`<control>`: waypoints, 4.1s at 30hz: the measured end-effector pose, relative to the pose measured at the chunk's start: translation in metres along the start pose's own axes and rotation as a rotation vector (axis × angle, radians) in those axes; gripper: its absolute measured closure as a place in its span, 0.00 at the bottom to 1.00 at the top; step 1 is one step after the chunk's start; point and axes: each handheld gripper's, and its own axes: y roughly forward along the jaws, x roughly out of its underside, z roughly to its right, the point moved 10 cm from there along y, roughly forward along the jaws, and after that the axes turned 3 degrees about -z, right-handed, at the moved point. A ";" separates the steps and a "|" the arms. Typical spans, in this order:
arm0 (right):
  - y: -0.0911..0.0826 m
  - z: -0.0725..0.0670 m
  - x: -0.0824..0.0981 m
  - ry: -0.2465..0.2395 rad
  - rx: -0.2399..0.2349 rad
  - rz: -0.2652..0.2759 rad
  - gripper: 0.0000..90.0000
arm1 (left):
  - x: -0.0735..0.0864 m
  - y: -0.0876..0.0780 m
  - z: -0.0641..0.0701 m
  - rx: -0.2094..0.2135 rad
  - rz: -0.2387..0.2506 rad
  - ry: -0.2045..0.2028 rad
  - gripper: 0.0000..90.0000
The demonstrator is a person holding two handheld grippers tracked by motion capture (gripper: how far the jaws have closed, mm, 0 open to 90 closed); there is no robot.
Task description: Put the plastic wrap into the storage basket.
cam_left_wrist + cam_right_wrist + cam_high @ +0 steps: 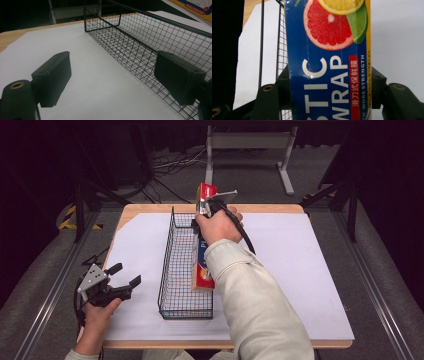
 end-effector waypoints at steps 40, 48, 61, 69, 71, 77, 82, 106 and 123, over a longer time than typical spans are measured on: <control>0.059 -0.020 0.037 -0.033 0.056 -0.124 0.46 | 0.002 0.002 0.000 0.013 -0.014 -0.009 0.17; 0.066 -0.017 0.042 -0.028 0.076 -0.145 0.45 | 0.002 0.002 0.000 0.014 -0.013 -0.008 0.17; 0.074 -0.011 0.049 -0.023 0.092 -0.177 0.45 | 0.003 0.002 0.000 0.012 -0.013 -0.010 0.17; 0.081 -0.009 0.058 0.010 0.091 -0.217 0.45 | 0.002 0.002 -0.001 0.010 -0.011 -0.011 0.17; 0.083 -0.008 0.059 0.008 0.103 -0.221 0.45 | 0.002 0.002 -0.001 0.009 -0.011 -0.011 0.17; 0.086 -0.004 0.061 0.015 0.119 -0.230 0.45 | 0.002 0.002 -0.001 0.009 -0.011 -0.009 0.17; 0.087 -0.002 0.062 0.009 0.125 -0.242 0.45 | 0.003 0.002 -0.001 0.011 -0.011 -0.010 0.17; 0.097 -0.003 0.069 -0.026 0.160 -0.247 0.44 | 0.003 0.003 0.000 0.011 -0.016 -0.004 0.17; 0.096 -0.007 0.072 -0.026 0.147 -0.255 0.36 | 0.004 0.003 0.001 0.014 -0.021 -0.004 0.17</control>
